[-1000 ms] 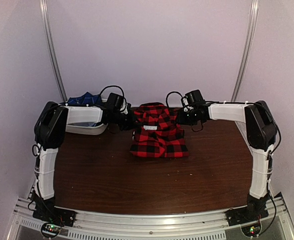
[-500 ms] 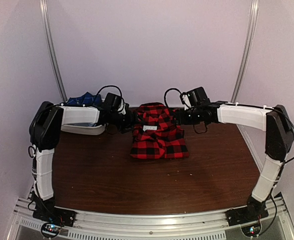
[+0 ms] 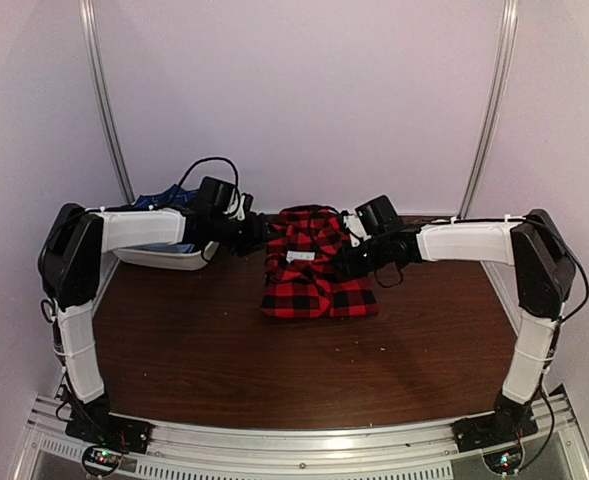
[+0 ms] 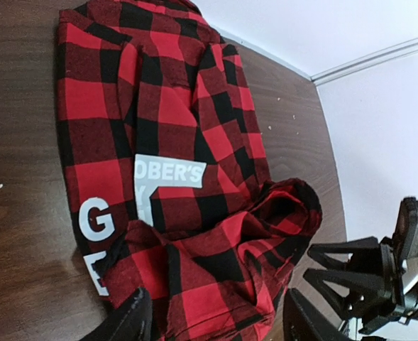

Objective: Fold and stack the long sleeve shirts
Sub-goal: Smooth out the 2/3-rectangle-folded shirt at the center of the board.

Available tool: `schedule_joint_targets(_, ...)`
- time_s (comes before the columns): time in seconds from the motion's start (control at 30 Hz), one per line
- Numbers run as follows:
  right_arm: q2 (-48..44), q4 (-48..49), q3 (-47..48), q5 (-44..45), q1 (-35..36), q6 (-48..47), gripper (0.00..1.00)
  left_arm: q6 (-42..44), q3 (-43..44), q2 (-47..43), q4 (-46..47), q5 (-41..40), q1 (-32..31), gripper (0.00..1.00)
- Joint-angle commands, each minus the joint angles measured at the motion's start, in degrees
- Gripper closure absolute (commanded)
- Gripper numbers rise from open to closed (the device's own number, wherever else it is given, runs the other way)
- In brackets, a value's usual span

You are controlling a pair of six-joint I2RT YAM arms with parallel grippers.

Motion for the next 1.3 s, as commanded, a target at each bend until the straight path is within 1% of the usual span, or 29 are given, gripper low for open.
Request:
schedule_joint_targets(0.0, 7.13, -1.17, 7.55, -0.36, -0.86, -2.91, 0.66, 2.37, -3.98, -5.33, 0.09, -1.23, -0.68, 0.4)
schedule_joint_targets(0.1, 12.34, -1.96, 13.23, -0.19, -2.54, -3.0, 0.66, 3.06, -7.17, -7.77, 0.07, -1.85, -1.9, 0.48)
schedule_joint_targets(0.13, 14.25, -2.34, 15.37, -0.1, -3.22, -2.86, 0.66, 3.19, -8.11, -8.35, 0.1, -1.8, -2.48, 0.52)
schedule_joint_targets(0.2, 18.4, -3.78, 20.39, 0.17, -4.38, -2.83, 0.65, 3.66, -9.68, -9.29, -0.07, -2.21, -4.04, 0.64)
schedule_joint_targets(0.3, 24.09, -7.0, 27.36, 0.32, -5.36, -2.95, 0.61, 4.12, -11.56, -8.68, -0.22, -3.36, -6.78, 0.75)
schedule_joint_targets(0.37, 26.26, -8.13, 30.27, 0.27, -5.64, -2.84, 0.58, 4.34, -12.04, -7.39, 0.04, -3.9, -8.2, 0.83)
schedule_joint_targets(0.47, 26.56, -8.92, 31.57, 0.48, -5.71, -2.58, 0.52, 4.25, -12.25, -5.45, 0.54, -4.75, -9.87, 0.89)
schedule_joint_targets(0.6, 23.75, -9.15, 30.52, 1.54, -5.68, -2.35, 0.46, 4.63, -12.78, -3.17, 0.59, -5.37, -11.54, 0.92)
schedule_joint_targets(0.73, 19.53, -9.08, 28.32, 2.6, -5.5, -3.1, 0.41, 4.06, -15.85, -1.77, 1.12, -6.56, -13.18, 0.92)
schedule_joint_targets(0.87, 15.28, -9.08, 25.71, 3.11, -5.04, -3.44, 0.39, 2.66, -20.14, -1.2, 3.53, -7.29, -13.77, 0.92)
schedule_joint_targets(0.97, 12.11, -8.76, 22.85, 3.72, -4.35, -3.53, 0.38, 2.76, -20.87, -1.89, 3.46, -7.61, -13.78, 0.92)
schedule_joint_targets(1.03, 9.89, -8.09, 20.43, 4.01, -3.79, -3.68, 0.38, 2.85, -20.68, -3.51, 2.8, -8.21, -13.79, 0.88)
schedule_joint_targets(1.13, 6.71, -7.06, 16.11, 4.5, -3.23, -3.64, 0.37, 3.26, -19.37, -6.35, 0.32, -10.9, -13.77, 0.78)
schedule_joint_targets(1.2, 4.98, -6.41, 13.7, 4.5, -3.13, -3.22, 0.37, 3.95, -17.48, -6.76, -1.21, -12.9, -13.62, 0.72)
schedule_joint_targets(1.27, 3.51, -5.83, 11.62, 4.18, -3.06, -2.86, 0.37, 4.84, -14.68, -5.41, -3.32, -14.35, -13.11, 0.71)
